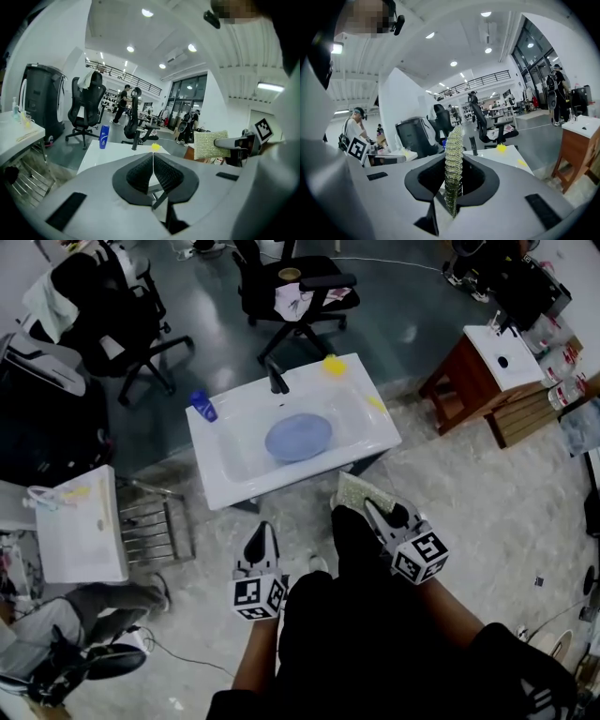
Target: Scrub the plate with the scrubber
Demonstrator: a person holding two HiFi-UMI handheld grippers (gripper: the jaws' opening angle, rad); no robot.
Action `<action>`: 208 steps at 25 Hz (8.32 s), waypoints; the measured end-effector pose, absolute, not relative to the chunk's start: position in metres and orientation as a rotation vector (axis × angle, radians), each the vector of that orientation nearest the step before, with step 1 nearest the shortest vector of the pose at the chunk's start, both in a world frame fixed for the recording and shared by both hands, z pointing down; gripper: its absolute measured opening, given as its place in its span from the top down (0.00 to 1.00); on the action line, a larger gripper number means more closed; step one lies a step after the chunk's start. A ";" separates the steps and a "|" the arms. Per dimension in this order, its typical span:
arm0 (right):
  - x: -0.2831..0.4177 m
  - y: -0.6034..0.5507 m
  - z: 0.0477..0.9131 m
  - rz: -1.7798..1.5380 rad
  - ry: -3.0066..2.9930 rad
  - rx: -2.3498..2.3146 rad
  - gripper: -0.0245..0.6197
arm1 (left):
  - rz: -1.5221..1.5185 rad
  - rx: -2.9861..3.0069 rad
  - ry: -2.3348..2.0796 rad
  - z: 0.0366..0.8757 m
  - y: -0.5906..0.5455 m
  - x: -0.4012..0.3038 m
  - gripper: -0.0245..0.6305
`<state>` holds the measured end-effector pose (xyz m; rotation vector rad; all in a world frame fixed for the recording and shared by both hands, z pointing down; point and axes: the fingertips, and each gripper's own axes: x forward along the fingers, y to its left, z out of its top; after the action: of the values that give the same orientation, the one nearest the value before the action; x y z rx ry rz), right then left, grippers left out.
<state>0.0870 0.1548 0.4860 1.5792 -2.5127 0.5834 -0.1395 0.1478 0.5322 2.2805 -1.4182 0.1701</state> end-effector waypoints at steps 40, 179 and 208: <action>0.140 -0.123 0.593 0.756 -2.564 1.093 0.87 | 0.551 1.631 -1.369 0.756 -0.094 -0.102 0.75; 0.030 -0.136 0.641 0.172 -2.369 0.890 0.87 | -0.021 1.609 -1.257 0.653 -0.026 -0.037 0.89; 0.140 -0.152 0.647 0.141 -2.165 1.026 0.87 | -0.074 1.606 -1.214 0.651 -0.030 -0.013 0.88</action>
<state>0.1402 -0.1523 0.6475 1.0264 -2.1650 0.1410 -0.0126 -0.0296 0.6513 1.6064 -1.2140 -0.0741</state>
